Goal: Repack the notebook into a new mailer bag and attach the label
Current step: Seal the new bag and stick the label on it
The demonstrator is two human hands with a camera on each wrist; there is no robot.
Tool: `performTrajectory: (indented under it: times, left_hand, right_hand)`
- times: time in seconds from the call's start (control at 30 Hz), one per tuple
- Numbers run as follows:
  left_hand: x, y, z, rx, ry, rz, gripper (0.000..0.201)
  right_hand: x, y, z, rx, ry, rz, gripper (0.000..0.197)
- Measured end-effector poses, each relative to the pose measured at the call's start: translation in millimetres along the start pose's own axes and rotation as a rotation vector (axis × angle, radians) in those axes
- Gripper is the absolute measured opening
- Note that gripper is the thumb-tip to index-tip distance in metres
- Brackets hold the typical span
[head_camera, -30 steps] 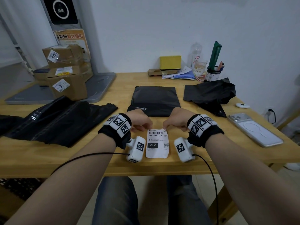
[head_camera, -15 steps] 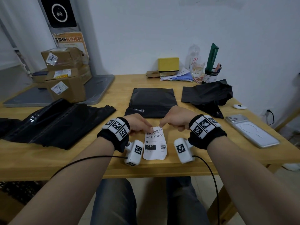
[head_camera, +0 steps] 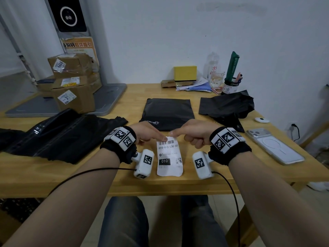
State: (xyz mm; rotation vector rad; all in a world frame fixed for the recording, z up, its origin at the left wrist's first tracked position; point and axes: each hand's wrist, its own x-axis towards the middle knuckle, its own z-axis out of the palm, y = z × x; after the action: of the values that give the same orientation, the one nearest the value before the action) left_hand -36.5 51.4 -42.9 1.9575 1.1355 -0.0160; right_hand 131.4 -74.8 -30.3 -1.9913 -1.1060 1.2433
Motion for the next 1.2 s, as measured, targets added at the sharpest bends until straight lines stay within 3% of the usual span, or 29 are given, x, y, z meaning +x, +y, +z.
performTrajectory:
  times: [0.2, 0.3, 0.43, 0.57, 0.87, 1.2]
  left_hand:
    - [-3, 11, -11, -0.138, 0.072, 0.056, 0.020]
    - [-1, 18, -23, -0.225, 0.149, 0.118, 0.016]
    - [12, 32, -44, -0.256, 0.229, 0.133, 0.009]
    - [31, 49, -64, -0.249, 0.240, 0.137, 0.012]
    - [119, 84, -96, -0.170, 0.269, 0.171, 0.016]
    - [214, 98, -114, -0.077, 0.253, 0.150, 0.027]
  right_hand:
    - [5, 9, 1, -0.150, -0.108, 0.087, 0.042]
    - [7, 10, -2, -0.163, -0.053, 0.063, 0.023]
    - [15, 8, -14, -0.089, 0.070, -0.004, 0.024]
    - [26, 2, -29, 0.004, 0.092, -0.024, 0.025]
    - [74, -15, -70, 0.090, 0.094, -0.027, 0.033]
    - [137, -33, -85, 0.003, 0.083, 0.073, 0.038]
